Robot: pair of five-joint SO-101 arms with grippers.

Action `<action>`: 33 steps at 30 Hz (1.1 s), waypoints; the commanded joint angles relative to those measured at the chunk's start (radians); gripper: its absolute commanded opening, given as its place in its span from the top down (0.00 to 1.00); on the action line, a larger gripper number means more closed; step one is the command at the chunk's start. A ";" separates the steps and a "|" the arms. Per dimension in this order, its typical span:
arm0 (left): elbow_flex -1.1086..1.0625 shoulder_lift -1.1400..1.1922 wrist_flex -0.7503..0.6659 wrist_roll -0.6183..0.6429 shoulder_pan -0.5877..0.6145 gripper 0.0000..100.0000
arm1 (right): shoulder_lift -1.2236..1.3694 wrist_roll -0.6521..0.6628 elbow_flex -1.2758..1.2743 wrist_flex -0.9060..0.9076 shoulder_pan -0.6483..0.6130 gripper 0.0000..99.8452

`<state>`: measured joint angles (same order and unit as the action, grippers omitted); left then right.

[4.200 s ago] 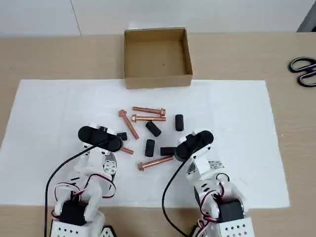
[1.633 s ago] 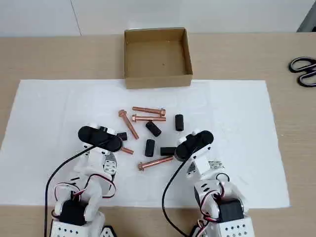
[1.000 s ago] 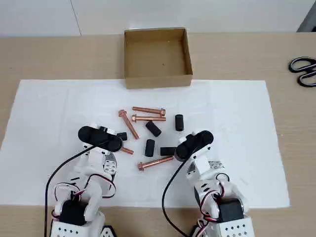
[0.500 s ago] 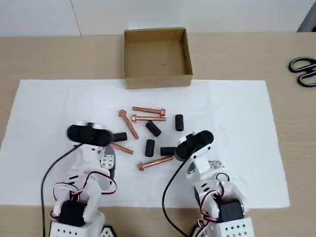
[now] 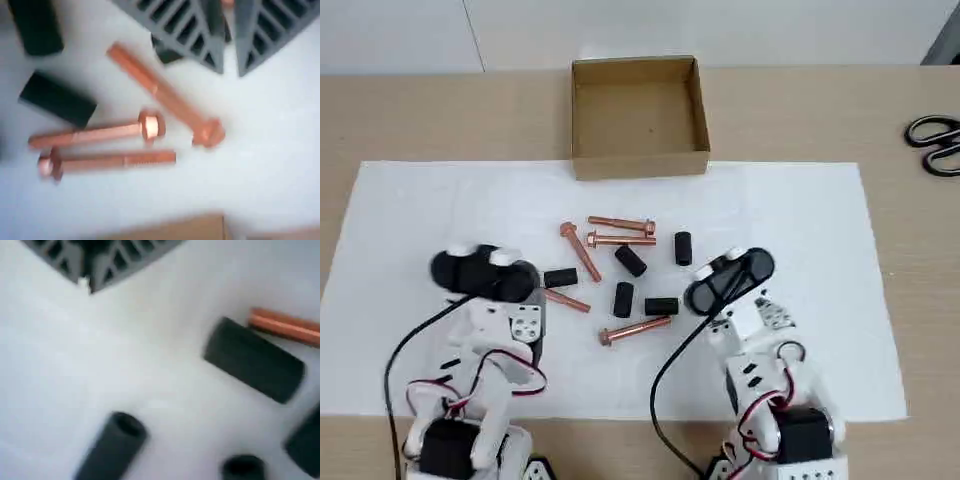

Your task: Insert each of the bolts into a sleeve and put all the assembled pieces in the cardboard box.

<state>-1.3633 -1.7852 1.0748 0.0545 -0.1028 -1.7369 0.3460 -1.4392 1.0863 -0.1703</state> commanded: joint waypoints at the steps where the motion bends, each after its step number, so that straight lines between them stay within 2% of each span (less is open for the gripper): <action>1: 0.160 0.123 0.008 -0.002 0.006 0.99 | 0.024 0.028 0.106 -0.067 0.097 1.00; 4: 0.286 0.362 0.011 -0.002 0.005 0.99 | 0.094 0.026 0.219 -0.067 0.120 1.00; 8: 0.515 0.766 0.044 0.000 -0.002 0.99 | 0.285 0.025 0.431 0.039 0.119 1.00; 14: 0.905 1.218 0.322 -0.006 0.005 0.99 | 0.734 0.021 0.703 0.194 0.116 1.00; 16: 1.017 1.290 0.433 -0.006 -0.003 0.99 | 0.865 0.008 0.793 0.217 0.099 1.00; 18: 1.101 1.339 0.456 -0.002 0.003 0.99 | 0.969 -0.040 0.890 0.234 0.077 1.00; 24: 1.148 1.398 0.428 -0.002 0.035 0.99 | 1.181 -0.390 1.115 0.222 0.002 1.00; 29: 1.148 1.399 0.423 0.000 0.143 0.99 | 1.366 -0.539 1.204 0.271 -0.079 1.00; 33: 1.148 1.402 0.433 0.029 0.206 0.99 | 1.540 -0.655 1.240 0.277 -0.071 1.00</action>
<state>-0.2662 -0.3798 1.5136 0.0606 0.0690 -0.2915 -0.2432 -0.2654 1.3548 -0.2440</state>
